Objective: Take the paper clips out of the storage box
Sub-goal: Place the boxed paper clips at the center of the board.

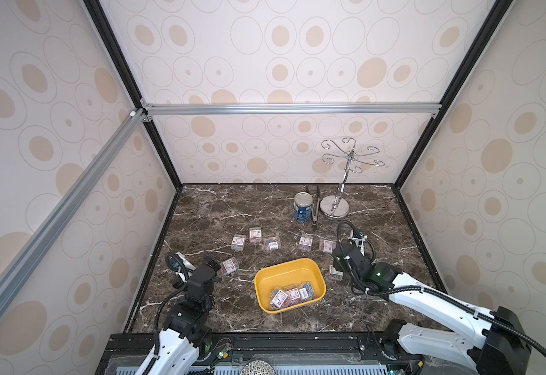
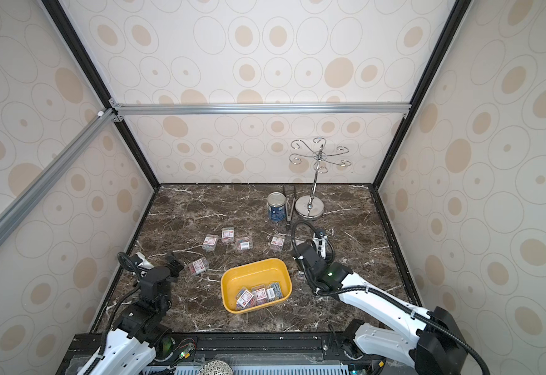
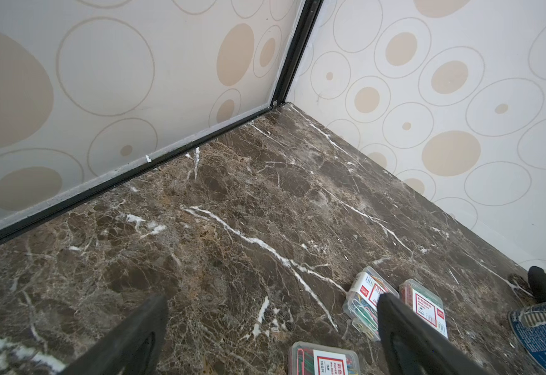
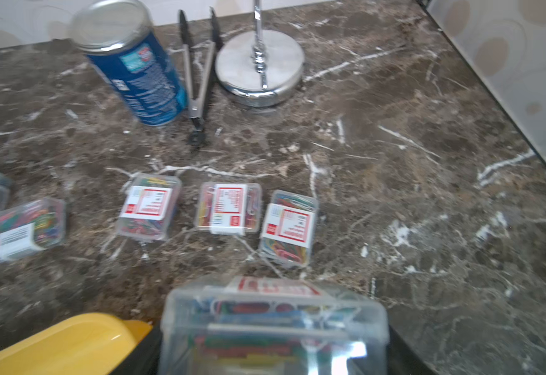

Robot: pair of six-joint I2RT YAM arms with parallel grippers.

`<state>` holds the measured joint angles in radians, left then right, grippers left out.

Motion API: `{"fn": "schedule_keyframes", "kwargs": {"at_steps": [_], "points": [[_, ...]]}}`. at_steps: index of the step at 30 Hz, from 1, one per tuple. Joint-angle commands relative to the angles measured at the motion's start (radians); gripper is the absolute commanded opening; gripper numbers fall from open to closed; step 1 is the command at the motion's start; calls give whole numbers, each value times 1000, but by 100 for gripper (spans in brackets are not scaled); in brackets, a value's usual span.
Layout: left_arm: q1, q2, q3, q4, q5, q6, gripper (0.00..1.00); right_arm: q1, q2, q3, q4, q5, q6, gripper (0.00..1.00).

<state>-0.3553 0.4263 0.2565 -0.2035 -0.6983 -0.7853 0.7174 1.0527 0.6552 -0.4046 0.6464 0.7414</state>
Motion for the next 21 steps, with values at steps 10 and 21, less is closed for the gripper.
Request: {"fn": "schedule_keyframes", "kwargs": {"at_steps": [10, 21], "points": [[6, -6, -2, -8, -19, 3, 100, -270, -26, -143, 35, -234, 102, 63], [6, -6, -4, -8, -19, 2, 100, -312, -42, -347, 327, -323, 122, 60]]}}
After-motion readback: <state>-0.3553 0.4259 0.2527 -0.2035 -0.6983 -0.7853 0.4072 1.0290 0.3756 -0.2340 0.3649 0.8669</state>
